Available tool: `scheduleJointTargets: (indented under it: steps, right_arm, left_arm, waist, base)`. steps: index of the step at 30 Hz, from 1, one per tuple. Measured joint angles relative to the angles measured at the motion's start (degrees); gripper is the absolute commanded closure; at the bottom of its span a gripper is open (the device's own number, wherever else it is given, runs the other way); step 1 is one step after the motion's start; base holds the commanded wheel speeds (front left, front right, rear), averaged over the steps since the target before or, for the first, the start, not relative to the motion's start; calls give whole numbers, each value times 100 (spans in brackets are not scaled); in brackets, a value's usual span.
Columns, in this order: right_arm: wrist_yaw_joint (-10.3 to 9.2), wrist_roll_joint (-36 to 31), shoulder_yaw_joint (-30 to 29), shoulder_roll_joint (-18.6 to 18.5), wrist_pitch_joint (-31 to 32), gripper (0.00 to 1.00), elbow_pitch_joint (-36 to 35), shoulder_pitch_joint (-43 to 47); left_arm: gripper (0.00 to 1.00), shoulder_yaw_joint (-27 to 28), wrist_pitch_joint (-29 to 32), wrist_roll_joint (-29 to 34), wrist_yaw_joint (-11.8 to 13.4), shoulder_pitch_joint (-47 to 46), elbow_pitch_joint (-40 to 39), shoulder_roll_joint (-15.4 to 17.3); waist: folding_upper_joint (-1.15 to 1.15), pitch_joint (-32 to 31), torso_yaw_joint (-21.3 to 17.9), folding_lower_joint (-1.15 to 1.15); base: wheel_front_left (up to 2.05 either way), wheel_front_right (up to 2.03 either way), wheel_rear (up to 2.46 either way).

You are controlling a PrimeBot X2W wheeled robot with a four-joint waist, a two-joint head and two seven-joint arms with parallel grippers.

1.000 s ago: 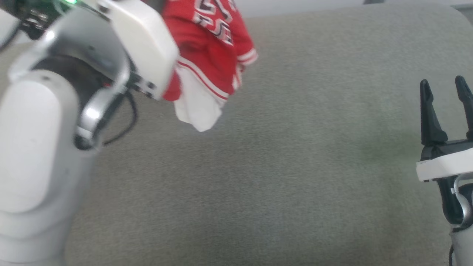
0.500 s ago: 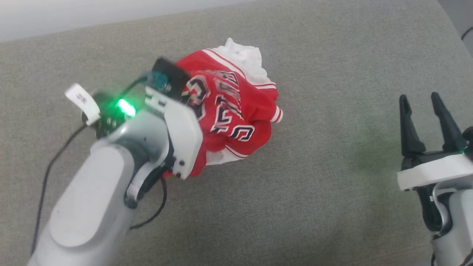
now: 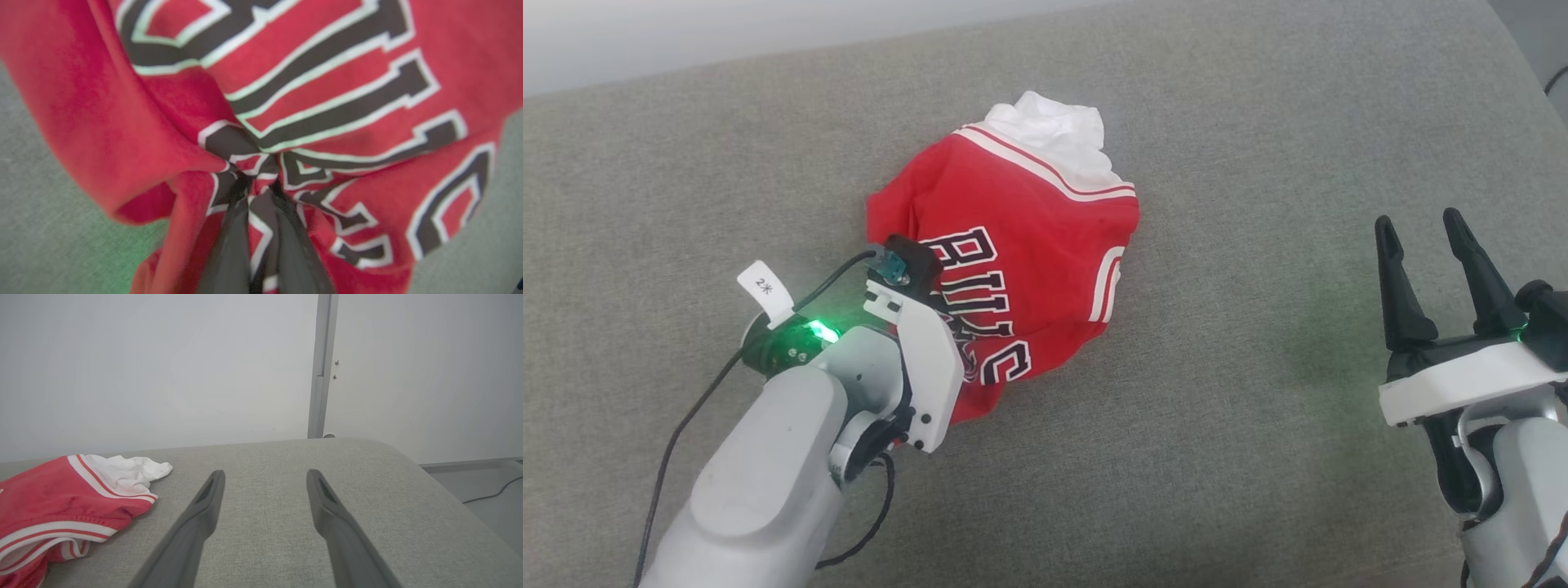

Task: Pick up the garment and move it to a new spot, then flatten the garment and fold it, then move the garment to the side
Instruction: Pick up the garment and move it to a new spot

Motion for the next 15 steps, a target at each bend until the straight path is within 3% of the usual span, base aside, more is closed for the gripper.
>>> scheduleJointTargets:
  steps: [1, 3, 4, 5, 9, 15]
  right_arm:
    - [0, 0, 10, 0, 0, 0, -5, -2]
    - [0, -1, 18, 1, 0, 0, -5, -3]
    - [0, -1, 18, 0, 0, 0, -3, -3]
    - [-1, -3, 25, -4, 0, 0, -2, 0]
    - [0, -20, 47, -7, 0, 0, -18, 40]
    - [-1, -68, 5, -44, -1, 0, -16, 184]
  left_arm:
    - [80, -27, -58, -14, -44, -29, 112, -27]
    - [66, -74, -163, -119, -119, -94, 309, -85]
    - [44, -105, -261, -152, -154, -106, 374, -98]
    - [0, -110, -356, -178, -172, -107, 441, -109]
    - [0, -120, -730, -304, -248, -107, 532, -127]
    - [0, 96, -1477, -481, -282, -86, 162, 111]
  waist:
    - [0, -10, 9, 0]
    - [0, -45, 30, 0]
    - [0, -70, 42, 0]
    - [0, -98, 55, 0]
    - [0, -241, 112, 0]
    - [0, -501, 261, 0]
  base:
    - [0, 0, 0]
    - [0, 0, 0]
    - [0, 0, 0]
    - [0, 0, 0]
    - [0, 0, 0]
    - [0, 0, 0]
